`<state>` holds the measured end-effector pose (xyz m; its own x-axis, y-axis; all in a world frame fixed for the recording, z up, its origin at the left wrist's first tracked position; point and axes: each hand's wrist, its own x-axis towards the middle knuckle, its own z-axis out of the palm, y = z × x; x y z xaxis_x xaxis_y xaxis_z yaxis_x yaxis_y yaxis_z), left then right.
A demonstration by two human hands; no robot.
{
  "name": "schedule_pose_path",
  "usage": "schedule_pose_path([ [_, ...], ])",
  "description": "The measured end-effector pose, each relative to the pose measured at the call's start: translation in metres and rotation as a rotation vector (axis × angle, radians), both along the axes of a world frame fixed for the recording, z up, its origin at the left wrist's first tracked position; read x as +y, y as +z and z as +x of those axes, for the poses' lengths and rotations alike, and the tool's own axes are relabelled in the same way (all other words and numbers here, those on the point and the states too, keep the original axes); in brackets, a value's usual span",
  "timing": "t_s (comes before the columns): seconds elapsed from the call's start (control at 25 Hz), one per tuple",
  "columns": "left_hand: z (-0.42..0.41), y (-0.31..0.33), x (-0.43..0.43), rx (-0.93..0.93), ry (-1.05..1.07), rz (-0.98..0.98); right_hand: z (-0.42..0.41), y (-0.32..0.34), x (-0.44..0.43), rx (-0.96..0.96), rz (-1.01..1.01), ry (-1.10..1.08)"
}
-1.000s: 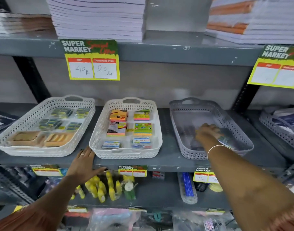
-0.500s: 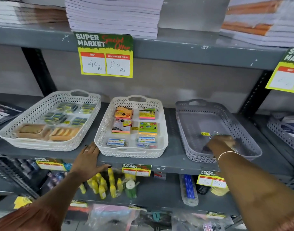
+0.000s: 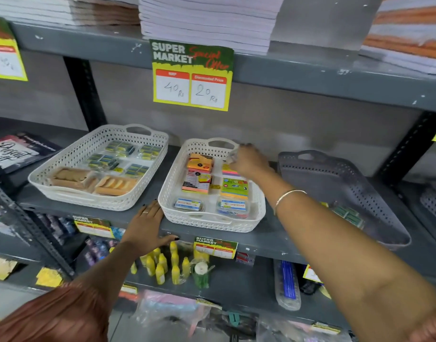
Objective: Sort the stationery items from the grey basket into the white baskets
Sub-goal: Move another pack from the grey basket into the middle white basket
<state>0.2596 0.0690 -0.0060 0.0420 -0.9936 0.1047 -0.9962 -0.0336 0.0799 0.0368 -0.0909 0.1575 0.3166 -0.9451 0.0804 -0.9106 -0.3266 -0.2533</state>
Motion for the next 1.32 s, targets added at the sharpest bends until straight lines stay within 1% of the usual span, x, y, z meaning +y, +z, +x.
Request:
schedule_pose_path([
  [0.08, 0.000, -0.001, 0.001, 0.000, -0.004, -0.007, 0.035, -0.010, 0.018, -0.001, 0.067, 0.195],
  [0.12, -0.001, 0.000, 0.001, -0.007, -0.002, -0.008, 0.049, -0.015, 0.027, -0.004, 0.064, 0.270],
  [0.2, -0.001, 0.000, 0.002, -0.017, 0.000, -0.006, 0.070, -0.031, 0.039, 0.010, 0.080, 0.374],
  [0.4, -0.001, -0.001, 0.002, -0.023, -0.006, -0.012, 0.084, -0.064, 0.045, 0.149, 0.107, 0.471],
  [0.64, 0.000, -0.003, 0.002, -0.012, 0.001, -0.027, 0.088, -0.075, 0.049, 0.195, 0.095, 0.529],
  [0.76, 0.000, -0.005, 0.001, -0.018, 0.008, -0.049, 0.086, -0.071, 0.049, 0.188, 0.142, 0.521],
  [0.84, -0.001, -0.005, 0.001, -0.025, 0.011, -0.060, 0.078, -0.059, 0.043, 0.082, 0.054, 0.435],
  [0.96, 0.000, -0.005, 0.000, -0.034, 0.010, -0.065, 0.043, -0.033, 0.019, -0.171, -0.220, 0.097],
  [1.0, -0.001, -0.006, 0.000, -0.040, 0.011, -0.065, 0.023, -0.029, 0.009, -0.213, -0.286, -0.007],
  [1.08, -0.001, -0.006, 0.001, -0.040, 0.014, -0.073, -0.021, -0.030, -0.012, -0.169, -0.389, -0.213],
  [1.12, -0.001, -0.006, 0.001, -0.032, 0.014, -0.077, -0.044, -0.035, -0.020, -0.146, -0.387, -0.336],
  [1.16, -0.001, -0.006, 0.001, -0.025, 0.014, -0.078, -0.067, -0.044, -0.029, -0.142, -0.324, -0.473],
  [1.24, -0.001, -0.005, 0.001, -0.022, 0.016, -0.076, -0.113, -0.068, -0.039, -0.148, -0.114, -0.723],
  [1.28, -0.001, -0.005, 0.001, -0.023, 0.018, -0.080, -0.131, -0.078, -0.044, -0.126, -0.030, -0.798],
  [1.32, -0.001, -0.006, 0.001, -0.023, 0.018, -0.083, -0.145, -0.084, -0.041, -0.069, 0.057, -0.828],
])
